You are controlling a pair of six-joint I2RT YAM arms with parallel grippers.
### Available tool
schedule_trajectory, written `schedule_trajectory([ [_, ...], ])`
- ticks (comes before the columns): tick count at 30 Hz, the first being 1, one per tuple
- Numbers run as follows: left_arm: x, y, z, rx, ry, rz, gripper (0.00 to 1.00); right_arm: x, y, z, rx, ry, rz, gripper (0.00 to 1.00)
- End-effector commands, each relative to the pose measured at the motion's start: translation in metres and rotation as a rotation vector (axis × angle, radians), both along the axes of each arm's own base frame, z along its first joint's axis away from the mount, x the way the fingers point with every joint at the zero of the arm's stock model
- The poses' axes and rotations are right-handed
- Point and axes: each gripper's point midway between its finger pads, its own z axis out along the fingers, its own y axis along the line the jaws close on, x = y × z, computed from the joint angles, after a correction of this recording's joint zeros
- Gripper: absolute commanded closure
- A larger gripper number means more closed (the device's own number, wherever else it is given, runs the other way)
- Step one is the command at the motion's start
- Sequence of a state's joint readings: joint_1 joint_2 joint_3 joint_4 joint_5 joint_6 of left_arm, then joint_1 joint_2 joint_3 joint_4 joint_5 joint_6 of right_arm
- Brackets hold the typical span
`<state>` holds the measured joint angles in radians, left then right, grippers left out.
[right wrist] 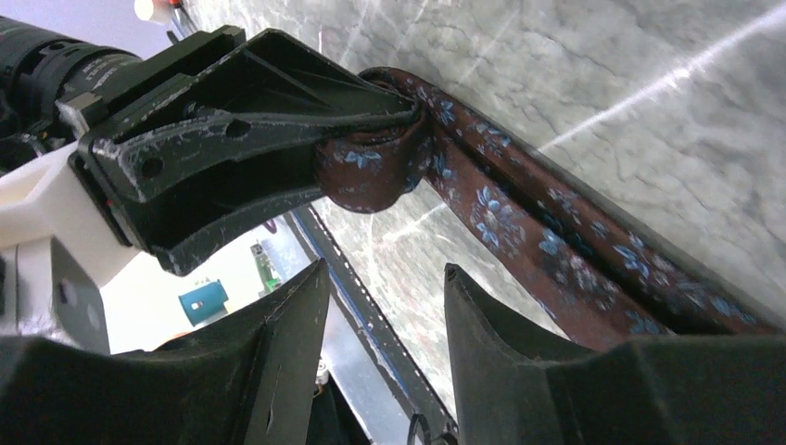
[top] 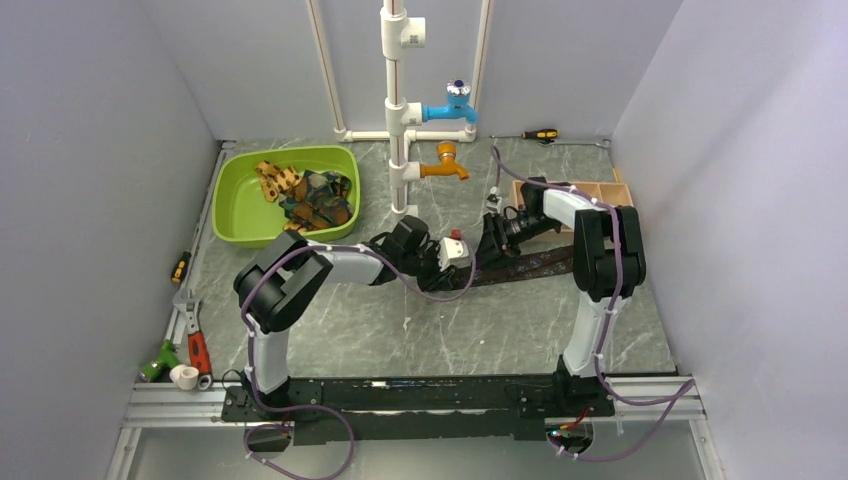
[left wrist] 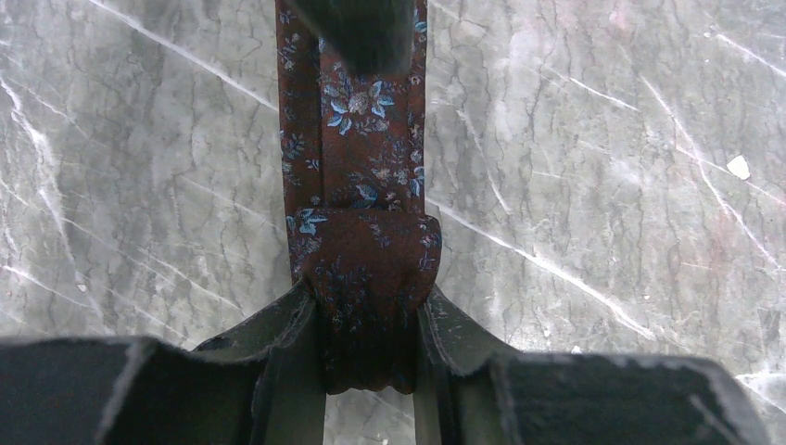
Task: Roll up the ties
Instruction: Roll the tie at the center of the board.
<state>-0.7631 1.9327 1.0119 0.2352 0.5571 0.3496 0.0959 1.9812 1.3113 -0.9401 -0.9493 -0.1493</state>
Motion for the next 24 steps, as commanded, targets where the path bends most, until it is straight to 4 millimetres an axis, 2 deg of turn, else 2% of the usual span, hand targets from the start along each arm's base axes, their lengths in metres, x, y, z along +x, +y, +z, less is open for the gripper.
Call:
schedule_trajectory([
  [1,-0.035,0.044,-0.052,0.287,0.186,0.07,0.84,0.009,0.021,0.007,0.051,-0.05,-0.011,0.49],
  [10,-0.041,0.036,-0.055,0.314,0.204,0.081,0.8,0.009,0.043,-0.015,0.06,-0.033,0.021,0.55],
  [18,-0.04,0.033,-0.057,0.318,0.212,0.078,0.79,-0.003,0.048,-0.027,0.065,-0.001,0.068,0.55],
  [20,-0.039,0.032,-0.057,0.319,0.215,0.076,0.78,0.0,0.048,-0.029,0.058,-0.011,0.069,0.65],
  [22,-0.039,0.031,-0.057,0.318,0.214,0.071,0.76,0.002,0.047,-0.033,0.044,-0.016,0.073,0.85],
  [24,-0.039,0.03,-0.057,0.317,0.216,0.067,0.73,0.002,0.045,-0.038,0.029,-0.012,0.091,1.0],
])
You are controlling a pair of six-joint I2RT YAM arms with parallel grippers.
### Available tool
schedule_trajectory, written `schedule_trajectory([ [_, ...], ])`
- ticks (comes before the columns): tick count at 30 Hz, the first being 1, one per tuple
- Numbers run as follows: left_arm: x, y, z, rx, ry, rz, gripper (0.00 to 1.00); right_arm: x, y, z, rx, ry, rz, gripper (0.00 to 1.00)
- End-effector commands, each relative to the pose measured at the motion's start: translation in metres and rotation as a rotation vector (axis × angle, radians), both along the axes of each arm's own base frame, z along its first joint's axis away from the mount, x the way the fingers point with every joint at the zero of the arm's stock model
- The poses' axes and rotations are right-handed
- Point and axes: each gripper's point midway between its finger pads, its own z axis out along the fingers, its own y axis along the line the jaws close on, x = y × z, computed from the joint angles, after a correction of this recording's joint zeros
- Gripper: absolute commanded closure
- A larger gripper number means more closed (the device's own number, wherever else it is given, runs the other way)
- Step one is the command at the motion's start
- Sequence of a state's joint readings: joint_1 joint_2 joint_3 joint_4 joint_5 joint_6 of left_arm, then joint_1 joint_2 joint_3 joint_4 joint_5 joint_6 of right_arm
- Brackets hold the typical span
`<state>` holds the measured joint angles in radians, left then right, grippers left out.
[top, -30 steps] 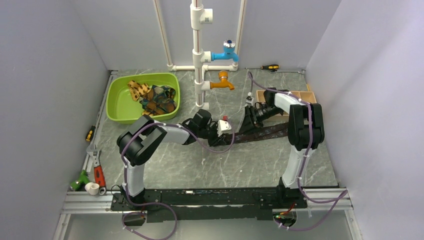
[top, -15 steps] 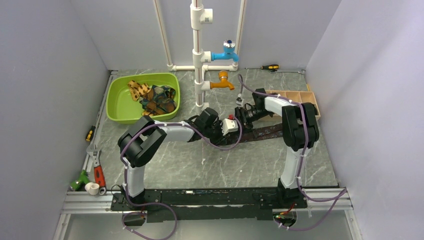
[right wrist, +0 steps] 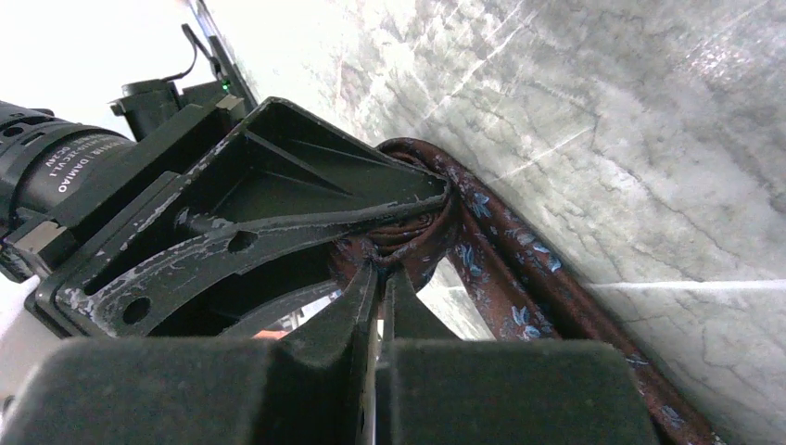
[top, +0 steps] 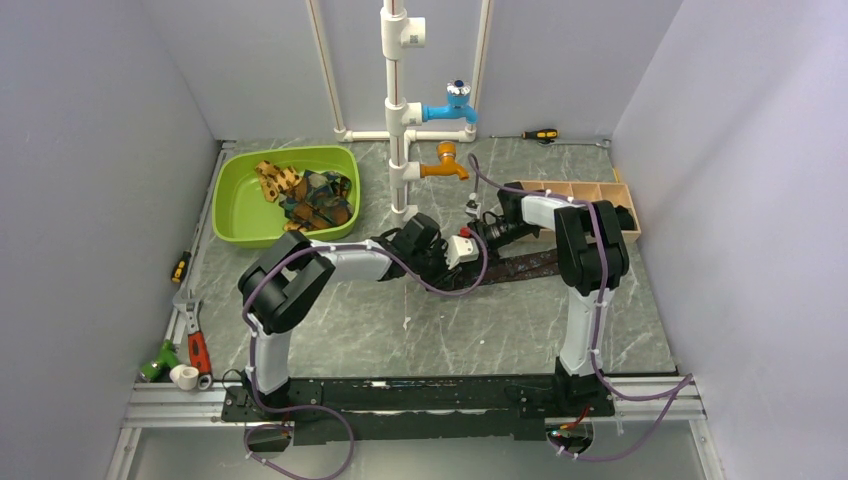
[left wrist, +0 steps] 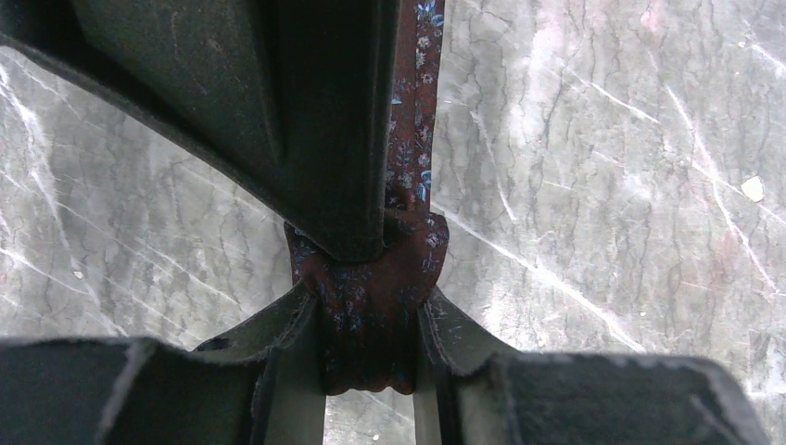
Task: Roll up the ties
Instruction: Roll the tie at the center of the board.
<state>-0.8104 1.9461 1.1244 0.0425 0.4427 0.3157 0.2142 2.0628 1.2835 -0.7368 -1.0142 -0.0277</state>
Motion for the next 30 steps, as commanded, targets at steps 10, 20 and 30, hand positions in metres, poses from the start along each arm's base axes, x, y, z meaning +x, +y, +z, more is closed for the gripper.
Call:
schedule_trajectory([
  [10,-0.028,0.03,-0.057,0.18,0.191,0.005,0.74,-0.008,-0.009,0.002,0.031,0.022,0.058,0.71],
  [20,-0.03,0.034,-0.06,0.19,0.19,0.012,0.73,-0.007,0.0,0.006,0.051,0.026,-0.014,0.62],
  [30,-0.032,0.035,-0.061,0.191,0.188,-0.007,0.71,-0.001,-0.004,-0.006,0.022,0.049,-0.033,0.61],
])
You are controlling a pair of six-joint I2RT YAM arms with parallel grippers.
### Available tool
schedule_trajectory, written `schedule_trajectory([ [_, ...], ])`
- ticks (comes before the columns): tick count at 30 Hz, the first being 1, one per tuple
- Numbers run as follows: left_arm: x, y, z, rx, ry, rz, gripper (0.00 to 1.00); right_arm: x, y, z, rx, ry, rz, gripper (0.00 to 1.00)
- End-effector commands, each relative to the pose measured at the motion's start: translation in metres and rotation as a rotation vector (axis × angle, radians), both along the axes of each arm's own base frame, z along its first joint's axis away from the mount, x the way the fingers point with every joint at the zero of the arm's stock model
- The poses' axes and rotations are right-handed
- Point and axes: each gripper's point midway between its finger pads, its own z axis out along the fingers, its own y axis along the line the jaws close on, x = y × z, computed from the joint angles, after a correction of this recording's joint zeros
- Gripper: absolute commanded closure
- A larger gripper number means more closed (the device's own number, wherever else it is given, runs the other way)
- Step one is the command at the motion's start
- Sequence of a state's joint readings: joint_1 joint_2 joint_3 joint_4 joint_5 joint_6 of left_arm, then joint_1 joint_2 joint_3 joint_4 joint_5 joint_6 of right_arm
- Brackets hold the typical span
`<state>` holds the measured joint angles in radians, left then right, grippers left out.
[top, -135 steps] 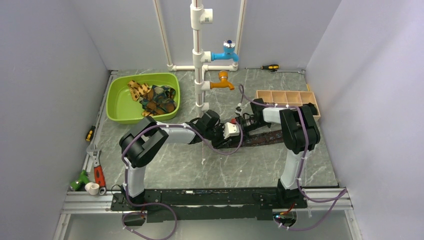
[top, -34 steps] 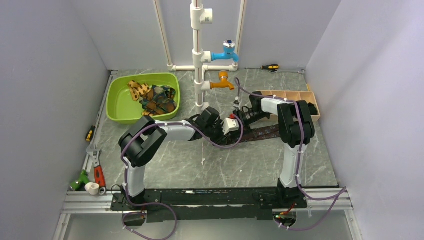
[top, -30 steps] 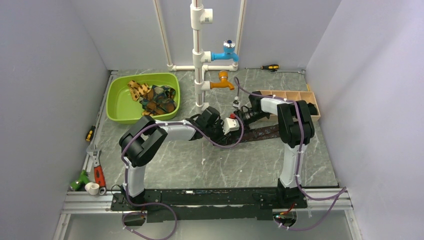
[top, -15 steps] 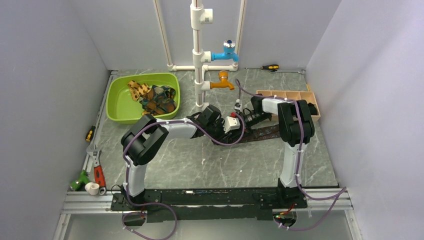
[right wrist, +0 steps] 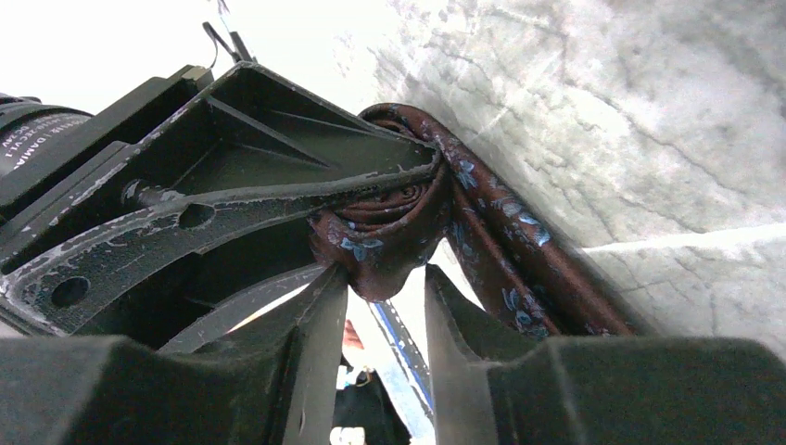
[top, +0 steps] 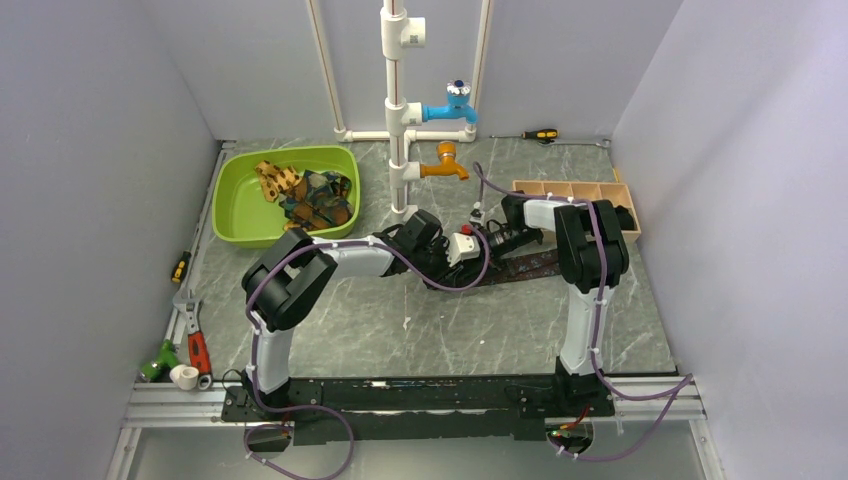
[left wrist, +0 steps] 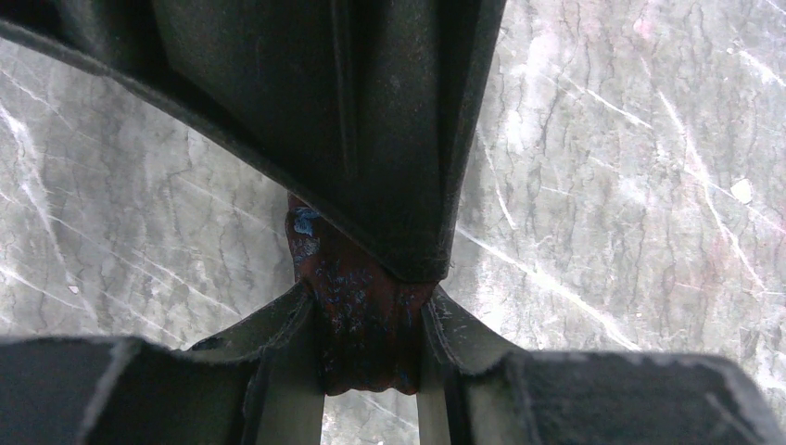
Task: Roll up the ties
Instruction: Roll the tie at the center of the board.
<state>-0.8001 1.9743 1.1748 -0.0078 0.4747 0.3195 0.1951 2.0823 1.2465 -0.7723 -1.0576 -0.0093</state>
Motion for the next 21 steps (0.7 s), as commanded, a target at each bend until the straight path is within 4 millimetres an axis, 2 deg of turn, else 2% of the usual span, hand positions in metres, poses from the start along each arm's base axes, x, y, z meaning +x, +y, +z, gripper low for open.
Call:
schedule_trajectory([
  [1,-0.034,0.038,-0.061,0.186,0.155,0.004,0.71,0.017,0.002,0.003,0.014,-0.088,-0.006,0.59],
  [4,-0.035,0.038,-0.06,0.184,0.154,0.001,0.71,0.022,0.006,0.015,0.033,-0.103,-0.028,0.54],
  [8,-0.036,0.037,-0.06,0.186,0.156,-0.002,0.71,0.022,0.007,0.011,0.032,-0.089,-0.025,0.59],
  [11,-0.035,0.037,-0.06,0.186,0.155,-0.001,0.7,0.016,0.005,0.0,0.005,-0.076,-0.004,0.74],
  [13,-0.035,0.036,-0.06,0.185,0.158,0.0,0.67,0.013,-0.001,-0.011,-0.037,-0.072,0.007,0.96],
  [14,-0.035,0.036,-0.06,0.18,0.163,0.003,0.63,0.011,-0.004,-0.018,-0.057,-0.068,0.012,1.0],
  [17,-0.033,0.034,-0.055,0.129,0.158,0.006,0.45,0.005,-0.018,-0.035,-0.127,-0.037,0.018,1.0],
  [21,-0.018,0.021,-0.029,-0.031,0.028,-0.019,0.32,0.002,-0.036,-0.048,-0.199,-0.019,0.017,1.0],
])
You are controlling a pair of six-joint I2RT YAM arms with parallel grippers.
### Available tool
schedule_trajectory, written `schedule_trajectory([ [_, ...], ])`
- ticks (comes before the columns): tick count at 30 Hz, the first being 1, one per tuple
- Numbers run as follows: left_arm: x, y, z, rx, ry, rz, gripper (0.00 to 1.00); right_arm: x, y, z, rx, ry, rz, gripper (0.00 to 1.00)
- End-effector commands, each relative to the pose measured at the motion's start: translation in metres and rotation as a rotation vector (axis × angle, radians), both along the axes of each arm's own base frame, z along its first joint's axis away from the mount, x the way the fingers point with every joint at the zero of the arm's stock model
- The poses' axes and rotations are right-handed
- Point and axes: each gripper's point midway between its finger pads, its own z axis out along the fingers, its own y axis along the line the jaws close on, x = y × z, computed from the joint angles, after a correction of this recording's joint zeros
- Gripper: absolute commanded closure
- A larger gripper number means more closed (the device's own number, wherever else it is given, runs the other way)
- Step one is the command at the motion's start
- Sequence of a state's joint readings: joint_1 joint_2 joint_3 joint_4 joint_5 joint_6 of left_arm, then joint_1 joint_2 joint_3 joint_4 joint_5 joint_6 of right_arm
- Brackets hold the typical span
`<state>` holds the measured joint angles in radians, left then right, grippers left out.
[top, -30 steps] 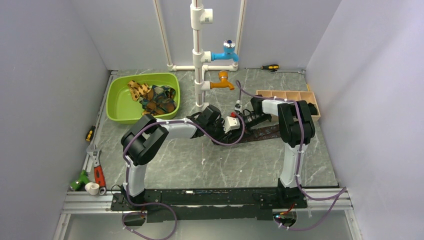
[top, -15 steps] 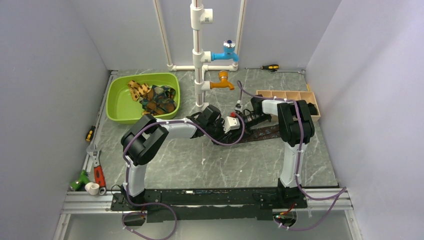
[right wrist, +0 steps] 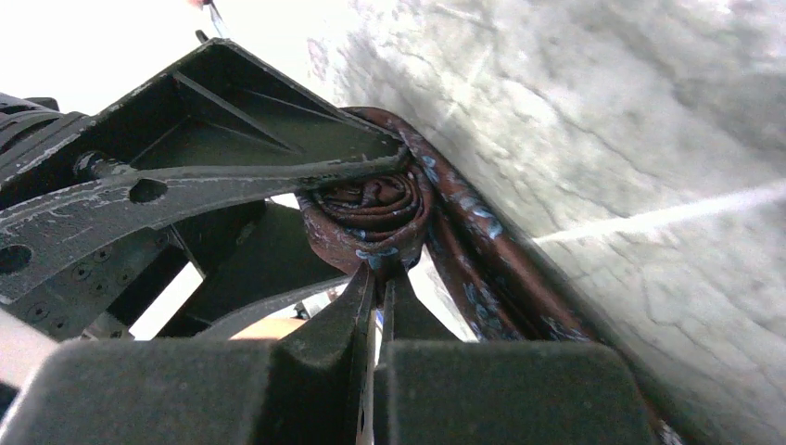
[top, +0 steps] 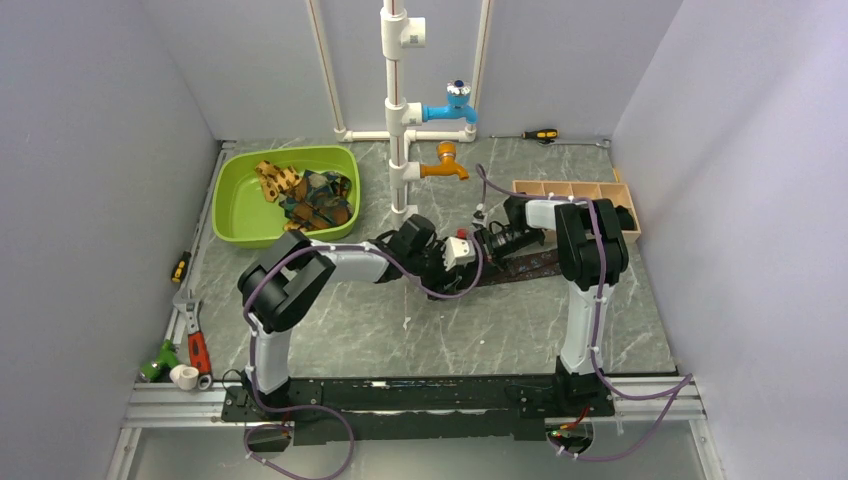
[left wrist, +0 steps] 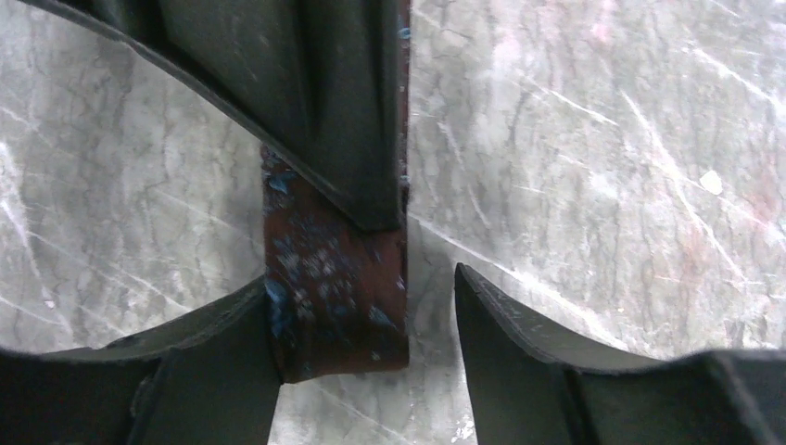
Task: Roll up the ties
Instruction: Roll the tie at the center of the board.
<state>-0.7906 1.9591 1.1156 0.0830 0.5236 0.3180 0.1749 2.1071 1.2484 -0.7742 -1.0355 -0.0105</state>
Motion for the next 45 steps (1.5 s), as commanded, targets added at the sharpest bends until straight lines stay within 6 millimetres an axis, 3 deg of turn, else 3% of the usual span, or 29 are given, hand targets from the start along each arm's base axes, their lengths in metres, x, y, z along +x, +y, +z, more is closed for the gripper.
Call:
schedule_trajectory([
  [1,-0.011,0.019,-0.024,-0.008,-0.003,-0.007,0.29,-0.001,-0.031,-0.041,-0.188,-0.032,0.036,1.0],
  [5,0.002,0.005,0.0,-0.132,-0.159,-0.052,0.23,0.005,-0.044,-0.049,-0.237,-0.022,0.013,1.0],
  [8,0.006,-0.002,0.008,-0.185,-0.244,-0.096,0.22,0.01,-0.049,-0.052,-0.258,-0.02,0.009,1.0],
  [21,0.018,-0.029,0.004,-0.289,-0.227,-0.113,0.24,0.024,-0.064,-0.061,-0.363,-0.039,0.025,1.0],
  [25,0.013,-0.041,0.001,-0.31,-0.225,-0.143,0.24,0.024,-0.063,-0.062,-0.359,-0.019,0.028,1.0],
  [28,0.012,-0.05,-0.003,-0.308,-0.22,-0.149,0.32,0.025,-0.061,-0.062,-0.348,-0.019,0.03,1.0],
  [30,0.01,-0.051,-0.01,-0.283,-0.201,-0.154,0.46,0.027,-0.058,-0.057,-0.327,-0.023,0.033,1.0],
  [33,0.005,-0.043,-0.022,-0.219,-0.149,-0.143,0.66,0.03,-0.05,-0.044,-0.278,-0.048,0.028,1.0],
  [36,-0.003,-0.022,-0.035,-0.119,-0.072,-0.109,0.78,0.033,-0.043,-0.022,-0.224,-0.085,0.012,0.98],
  [37,-0.006,-0.013,-0.04,-0.083,-0.038,-0.093,0.81,0.033,-0.04,-0.013,-0.199,-0.098,0.009,0.93],
  [41,-0.019,0.024,-0.051,0.043,0.086,-0.05,0.87,0.028,-0.036,0.018,-0.141,-0.146,-0.012,0.7],
  [45,-0.034,0.05,-0.058,0.147,0.141,-0.057,0.88,0.026,-0.051,0.033,-0.153,-0.186,-0.031,0.69],
])
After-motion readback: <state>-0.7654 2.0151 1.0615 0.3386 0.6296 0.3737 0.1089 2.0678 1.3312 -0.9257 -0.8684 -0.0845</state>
